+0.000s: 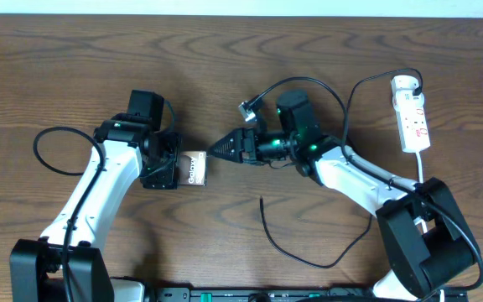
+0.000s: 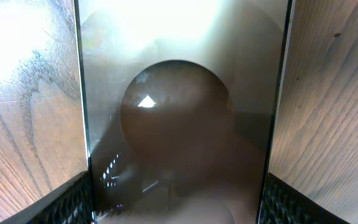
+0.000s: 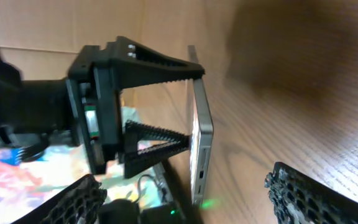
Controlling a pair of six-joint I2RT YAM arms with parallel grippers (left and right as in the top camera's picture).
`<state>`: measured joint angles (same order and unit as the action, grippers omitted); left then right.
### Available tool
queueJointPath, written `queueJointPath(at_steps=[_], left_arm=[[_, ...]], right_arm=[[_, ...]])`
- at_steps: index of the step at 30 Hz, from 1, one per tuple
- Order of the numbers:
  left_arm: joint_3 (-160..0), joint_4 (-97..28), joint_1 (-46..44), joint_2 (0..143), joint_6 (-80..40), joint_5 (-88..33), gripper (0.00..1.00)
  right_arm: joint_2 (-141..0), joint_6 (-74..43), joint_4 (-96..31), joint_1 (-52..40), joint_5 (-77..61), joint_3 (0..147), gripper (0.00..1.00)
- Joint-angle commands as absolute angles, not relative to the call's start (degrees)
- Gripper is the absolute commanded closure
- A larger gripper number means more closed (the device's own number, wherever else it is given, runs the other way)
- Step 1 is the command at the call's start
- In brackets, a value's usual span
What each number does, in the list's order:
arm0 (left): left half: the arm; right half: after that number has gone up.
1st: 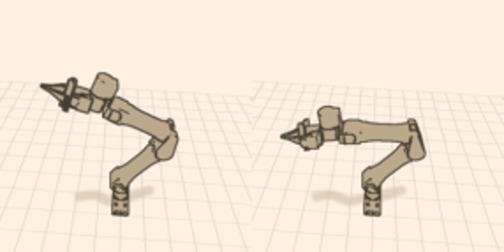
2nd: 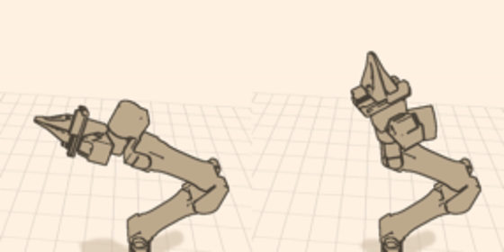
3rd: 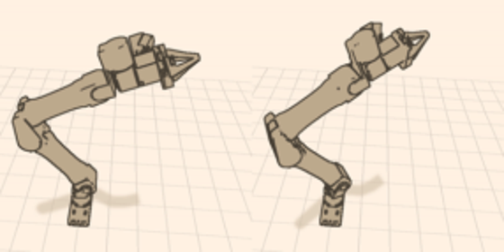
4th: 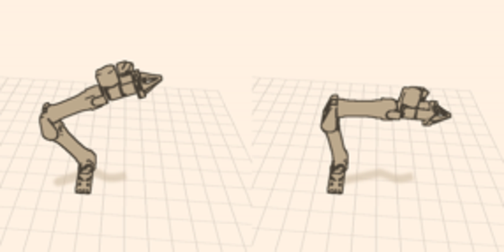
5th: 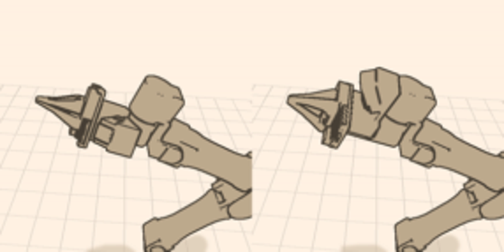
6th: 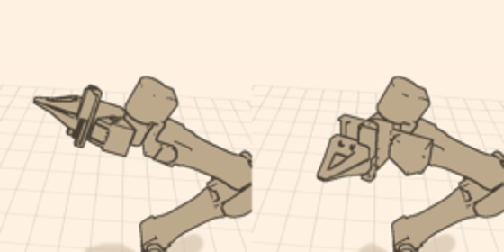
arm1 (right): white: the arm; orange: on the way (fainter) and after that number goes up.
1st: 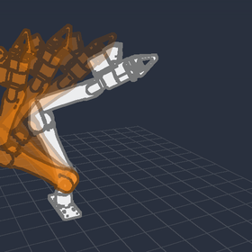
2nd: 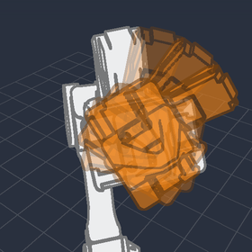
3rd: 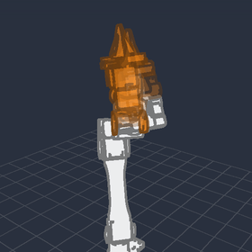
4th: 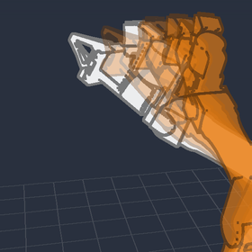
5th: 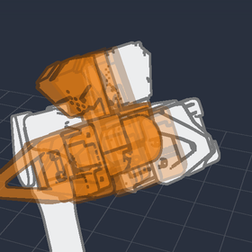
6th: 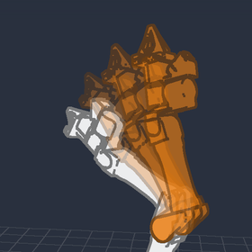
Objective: Plug charger to phone and switch on socket
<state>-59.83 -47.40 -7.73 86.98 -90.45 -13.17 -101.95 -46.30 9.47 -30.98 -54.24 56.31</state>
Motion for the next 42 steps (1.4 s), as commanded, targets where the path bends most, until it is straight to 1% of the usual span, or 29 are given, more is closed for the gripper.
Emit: queueJointPath(at_steps=[1,7,14,26,31,42], left_arm=[[-61.5,-47.5,-7.7,85.9,-92.5,-13.9,0.93],[-61.5,-47.5,-7.7,85.9,-92.7,-14.5,0.93],[-61.5,-47.5,-7.7,85.9,-94.1,-18.5,0.93],[-61.5,-47.5,-7.7,85.9,-95.0,-23.9,0.93],[-61.5,-47.5,-7.8,85.9,-95.1,-25.1,0.93],[-61.5,-47.5,-7.9,85.9,-95.1,-26.7,0.93]], right_arm=[[-102.3,-46.7,9.4,-33.9,-47.9,57.1,0.16],[-102.3,-46.5,9.5,-36.9,-44.2,57.1,0.16],[-102.3,-46.5,9.4,-39.2,-41.5,57.1,0.19],[-102.3,-46.7,9.5,-40.2,-40.1,57.1,0.23],[-102.3,-46.7,9.4,-40.2,-39.9,57.1,0.28],[-102.3,-48.0,9.5,-42.8,-36.0,57.1,0.3]])
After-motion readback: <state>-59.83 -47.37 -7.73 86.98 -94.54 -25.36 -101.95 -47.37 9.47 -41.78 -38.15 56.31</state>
